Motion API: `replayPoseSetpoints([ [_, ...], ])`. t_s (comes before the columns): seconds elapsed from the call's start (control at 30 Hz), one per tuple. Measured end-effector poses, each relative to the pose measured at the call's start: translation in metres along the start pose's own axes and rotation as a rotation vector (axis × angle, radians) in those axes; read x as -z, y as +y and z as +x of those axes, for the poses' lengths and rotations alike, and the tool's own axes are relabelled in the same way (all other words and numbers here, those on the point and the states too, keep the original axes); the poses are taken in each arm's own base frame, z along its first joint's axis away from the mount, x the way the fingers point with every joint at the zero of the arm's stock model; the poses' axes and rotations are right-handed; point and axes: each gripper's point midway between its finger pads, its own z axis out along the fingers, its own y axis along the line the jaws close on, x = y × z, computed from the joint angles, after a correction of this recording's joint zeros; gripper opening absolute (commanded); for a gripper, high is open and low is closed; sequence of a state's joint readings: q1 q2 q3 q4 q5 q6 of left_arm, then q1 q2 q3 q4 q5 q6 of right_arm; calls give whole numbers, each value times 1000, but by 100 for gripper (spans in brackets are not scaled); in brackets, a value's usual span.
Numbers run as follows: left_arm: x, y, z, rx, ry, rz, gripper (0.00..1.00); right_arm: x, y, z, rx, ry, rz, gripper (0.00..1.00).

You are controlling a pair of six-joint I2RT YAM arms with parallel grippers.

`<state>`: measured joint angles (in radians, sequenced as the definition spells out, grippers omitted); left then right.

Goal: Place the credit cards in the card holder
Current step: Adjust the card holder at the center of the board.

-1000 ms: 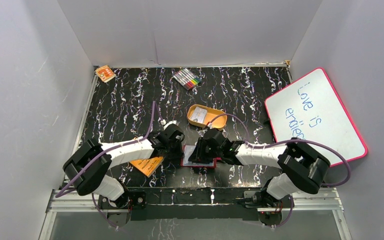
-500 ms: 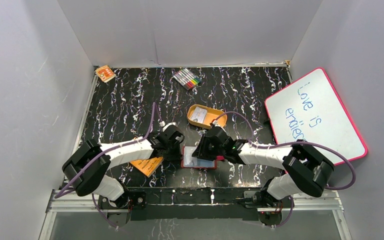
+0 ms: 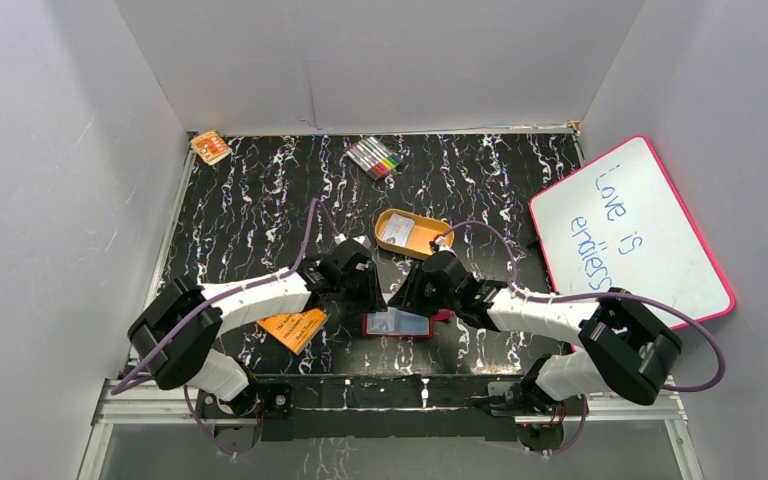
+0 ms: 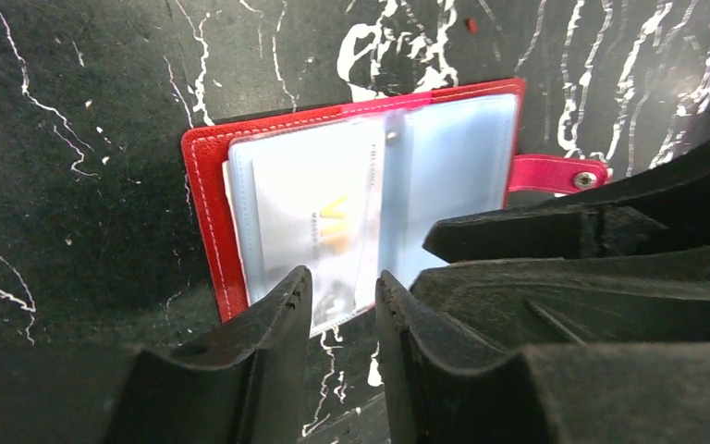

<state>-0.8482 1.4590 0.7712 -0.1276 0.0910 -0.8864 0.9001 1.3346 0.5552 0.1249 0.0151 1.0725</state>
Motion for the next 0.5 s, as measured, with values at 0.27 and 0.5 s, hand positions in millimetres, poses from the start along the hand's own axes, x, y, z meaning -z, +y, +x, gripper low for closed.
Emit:
replayPoseSetpoints([
  [0.27, -14, 12, 6, 16, 23, -49, 17, -5, 2, -2, -65, -2, -28, 41],
  [0.5, -16, 16, 6, 34, 14, -62, 12, -13, -5, 4, -124, 27, -22, 41],
])
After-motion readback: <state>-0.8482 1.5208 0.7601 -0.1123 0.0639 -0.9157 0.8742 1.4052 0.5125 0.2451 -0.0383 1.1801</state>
